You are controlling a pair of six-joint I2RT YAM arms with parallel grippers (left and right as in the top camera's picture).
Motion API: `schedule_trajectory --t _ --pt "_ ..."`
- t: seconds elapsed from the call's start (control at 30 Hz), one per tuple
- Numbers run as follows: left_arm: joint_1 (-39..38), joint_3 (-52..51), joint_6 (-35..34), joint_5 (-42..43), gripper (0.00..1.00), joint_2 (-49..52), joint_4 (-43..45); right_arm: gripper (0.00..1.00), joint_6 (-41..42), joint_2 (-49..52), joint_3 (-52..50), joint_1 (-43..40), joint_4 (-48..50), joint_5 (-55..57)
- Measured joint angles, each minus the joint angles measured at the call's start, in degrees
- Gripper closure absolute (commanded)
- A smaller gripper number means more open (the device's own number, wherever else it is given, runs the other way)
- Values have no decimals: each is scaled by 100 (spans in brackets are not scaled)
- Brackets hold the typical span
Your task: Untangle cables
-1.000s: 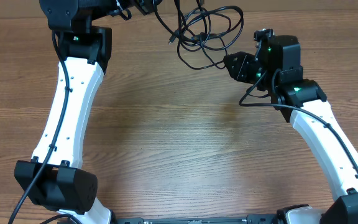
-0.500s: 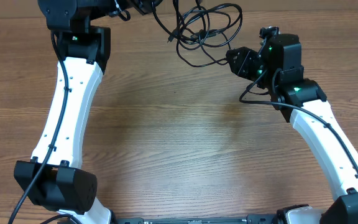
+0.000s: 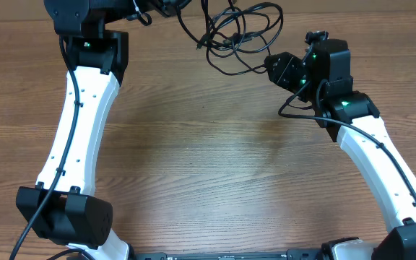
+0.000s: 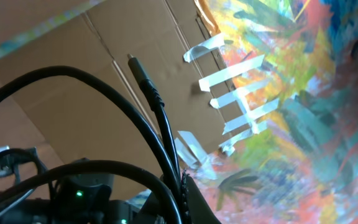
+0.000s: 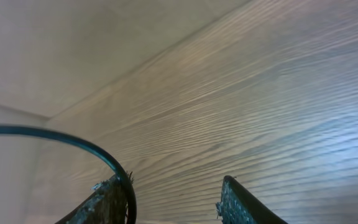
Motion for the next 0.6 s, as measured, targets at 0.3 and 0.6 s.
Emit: schedule_trajectory --t 0.3,0.6 --pt "122 0 758 280 96 0 -109 54 4 24 0 -2 -208 -168" --pt "507 0 892 540 96 0 -157 54 7 24 0 2 -260 -136"
